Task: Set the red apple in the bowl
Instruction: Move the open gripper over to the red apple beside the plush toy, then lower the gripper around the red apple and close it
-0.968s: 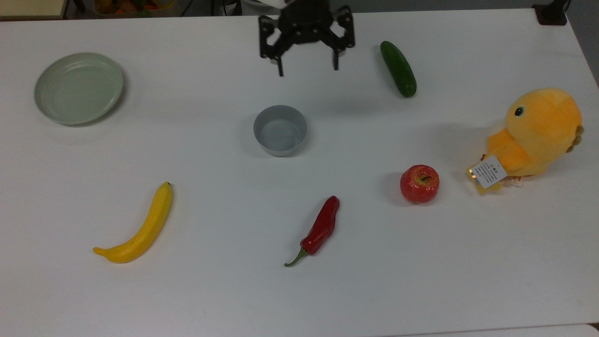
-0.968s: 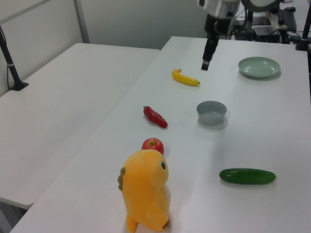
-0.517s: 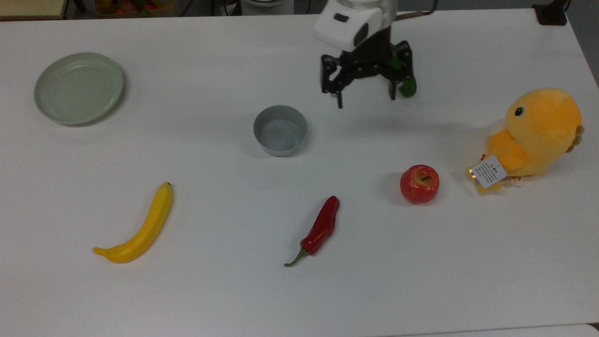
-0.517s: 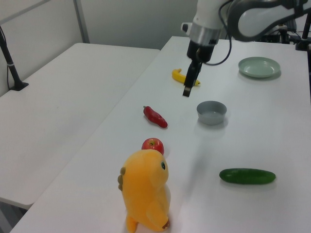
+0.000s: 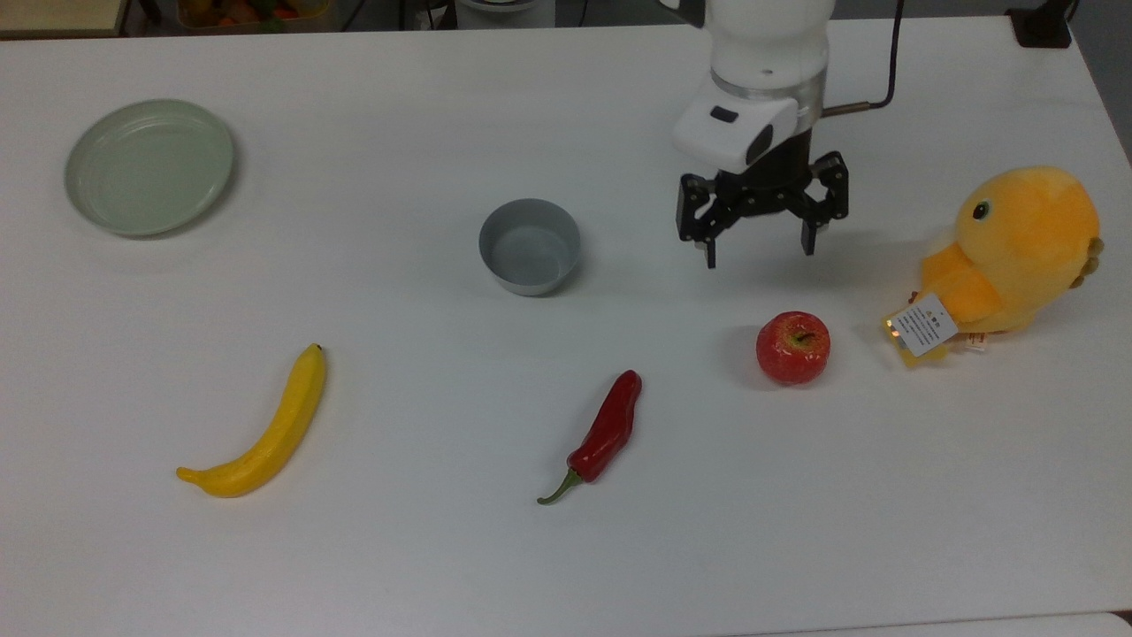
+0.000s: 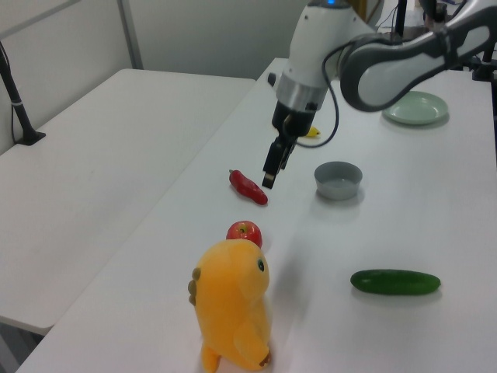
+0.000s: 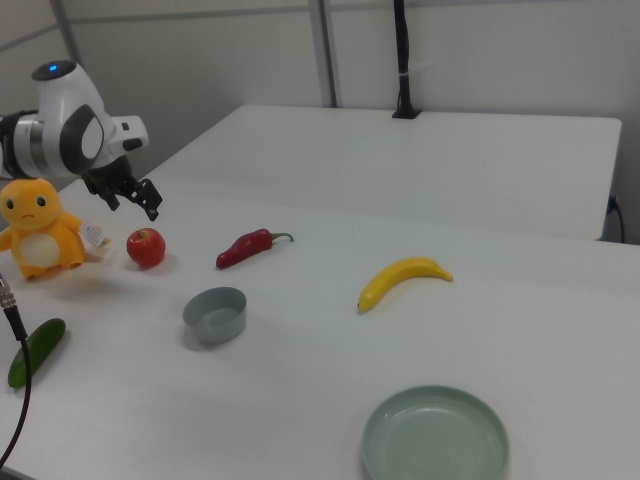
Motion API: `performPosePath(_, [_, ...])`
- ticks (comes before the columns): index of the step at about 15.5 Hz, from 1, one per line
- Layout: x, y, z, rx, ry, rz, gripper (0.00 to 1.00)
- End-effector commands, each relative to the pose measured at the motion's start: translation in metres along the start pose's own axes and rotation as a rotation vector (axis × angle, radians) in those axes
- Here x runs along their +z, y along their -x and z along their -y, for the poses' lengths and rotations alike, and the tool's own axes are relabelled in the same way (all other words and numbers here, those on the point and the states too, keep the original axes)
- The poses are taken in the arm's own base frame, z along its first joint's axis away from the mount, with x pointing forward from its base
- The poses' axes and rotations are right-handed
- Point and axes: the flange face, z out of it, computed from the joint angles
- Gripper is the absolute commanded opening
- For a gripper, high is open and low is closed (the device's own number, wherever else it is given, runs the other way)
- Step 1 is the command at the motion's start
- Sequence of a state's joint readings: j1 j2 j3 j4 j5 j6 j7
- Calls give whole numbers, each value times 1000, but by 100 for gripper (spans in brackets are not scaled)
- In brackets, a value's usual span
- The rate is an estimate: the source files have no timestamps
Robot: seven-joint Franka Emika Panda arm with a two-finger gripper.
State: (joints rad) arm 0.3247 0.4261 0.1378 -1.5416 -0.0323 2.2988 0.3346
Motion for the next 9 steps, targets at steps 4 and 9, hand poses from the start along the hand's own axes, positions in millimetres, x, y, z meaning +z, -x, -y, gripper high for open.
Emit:
performPosePath(4, [39,-12,27,-10,-20,-81,100])
performPosePath(9, [65,-16,43,-40,-24,-98,100])
